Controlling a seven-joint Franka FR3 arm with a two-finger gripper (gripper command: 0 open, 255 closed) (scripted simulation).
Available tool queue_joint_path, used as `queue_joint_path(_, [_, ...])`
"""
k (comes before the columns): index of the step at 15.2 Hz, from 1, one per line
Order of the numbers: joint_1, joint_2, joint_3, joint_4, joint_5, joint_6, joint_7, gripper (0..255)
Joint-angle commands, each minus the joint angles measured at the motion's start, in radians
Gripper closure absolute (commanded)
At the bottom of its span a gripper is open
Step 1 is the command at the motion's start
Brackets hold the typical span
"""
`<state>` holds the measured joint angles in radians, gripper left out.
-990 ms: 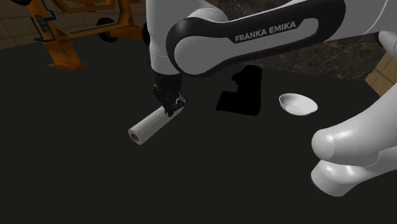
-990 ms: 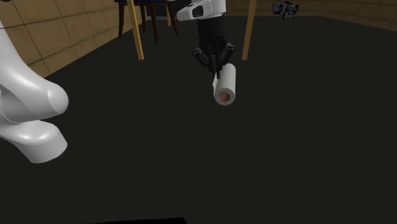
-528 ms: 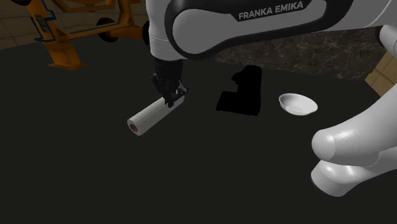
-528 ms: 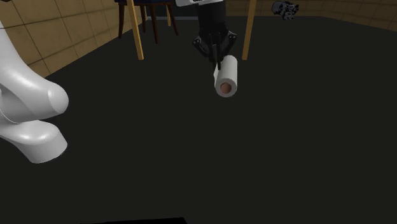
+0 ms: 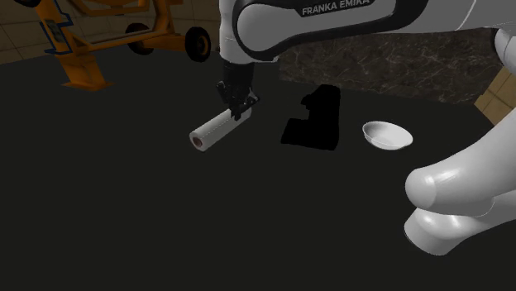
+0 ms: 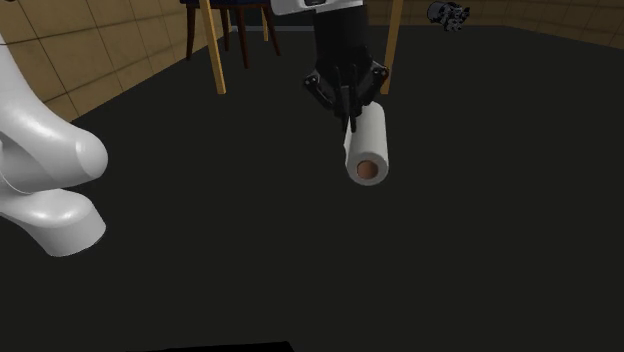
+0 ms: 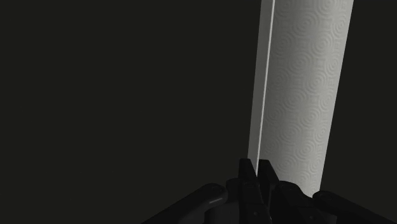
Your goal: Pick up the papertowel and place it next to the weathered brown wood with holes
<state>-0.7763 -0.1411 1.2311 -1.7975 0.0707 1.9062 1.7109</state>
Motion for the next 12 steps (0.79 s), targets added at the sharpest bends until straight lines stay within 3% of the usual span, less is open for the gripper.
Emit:
queue_joint_path(1, [-0.009,-0.001,-0.038,-0.004,0.007,0.002,-0.05,255])
queue_joint_path(6, [-0.057,0.071,-0.071,0.019,-0.051,0.008,-0.119,255])
queue_joint_path(12, [-0.093,0.212,-0.099,0.089,-0.173,-0.003,-0.164,255])
